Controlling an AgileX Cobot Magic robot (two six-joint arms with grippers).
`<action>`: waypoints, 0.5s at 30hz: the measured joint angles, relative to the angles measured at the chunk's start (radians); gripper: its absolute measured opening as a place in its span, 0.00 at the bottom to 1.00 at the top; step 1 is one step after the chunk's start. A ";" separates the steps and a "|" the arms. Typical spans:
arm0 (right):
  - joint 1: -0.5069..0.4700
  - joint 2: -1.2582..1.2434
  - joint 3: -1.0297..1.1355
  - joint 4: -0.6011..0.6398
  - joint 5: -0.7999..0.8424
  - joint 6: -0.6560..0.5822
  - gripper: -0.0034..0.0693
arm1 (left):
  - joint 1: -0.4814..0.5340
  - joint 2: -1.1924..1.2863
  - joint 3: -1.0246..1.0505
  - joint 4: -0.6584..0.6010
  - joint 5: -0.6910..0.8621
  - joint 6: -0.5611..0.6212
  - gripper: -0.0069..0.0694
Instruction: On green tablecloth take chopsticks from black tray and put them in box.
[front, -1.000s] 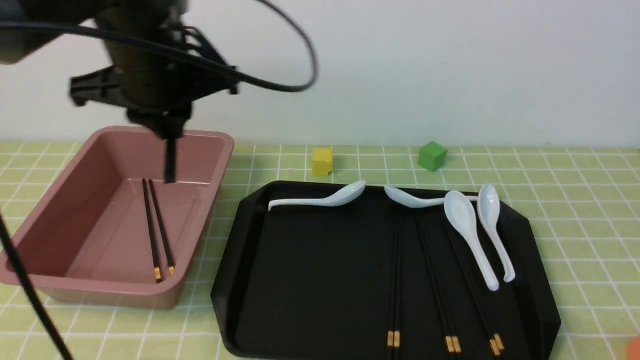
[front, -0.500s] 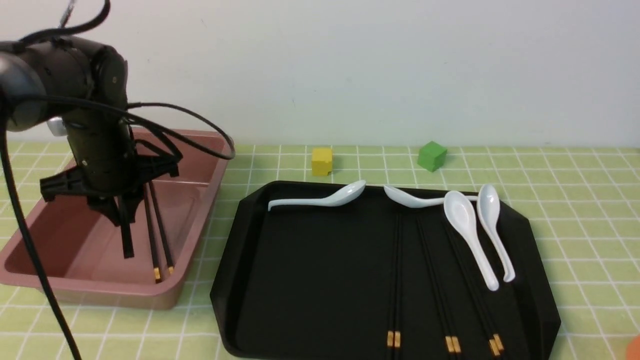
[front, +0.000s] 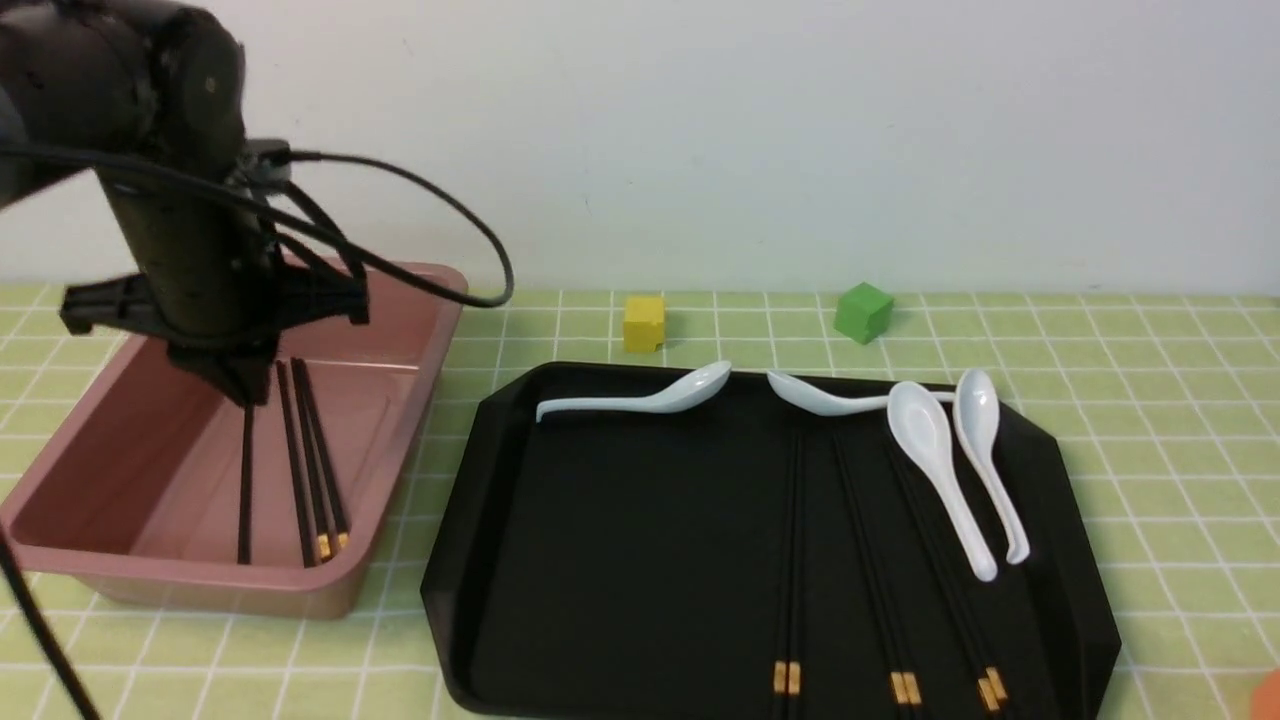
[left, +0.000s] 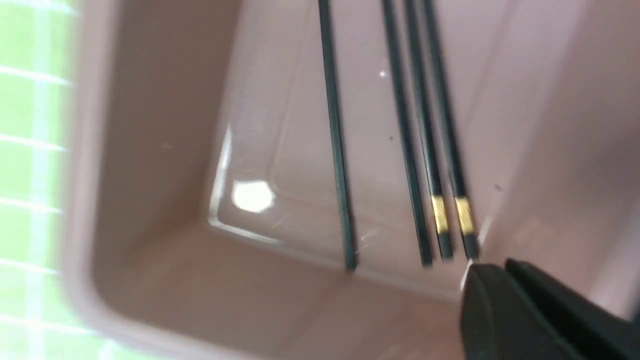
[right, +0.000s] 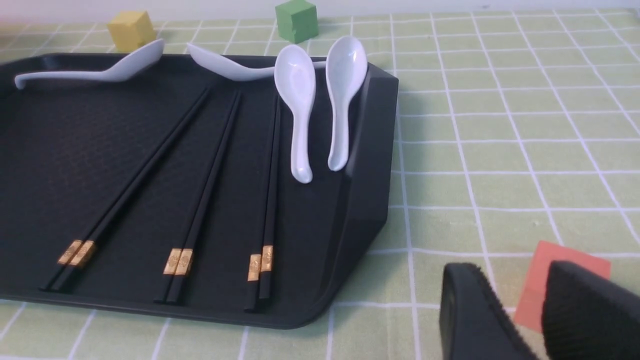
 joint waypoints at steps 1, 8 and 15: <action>0.000 0.000 0.000 0.000 0.000 0.000 0.38 | -0.001 -0.042 0.000 0.000 0.014 0.026 0.07; 0.000 0.000 0.000 0.000 0.000 0.000 0.38 | -0.001 -0.371 0.049 -0.059 0.044 0.100 0.07; 0.000 0.000 0.000 0.000 0.000 0.000 0.38 | -0.001 -0.747 0.404 -0.158 -0.202 0.111 0.07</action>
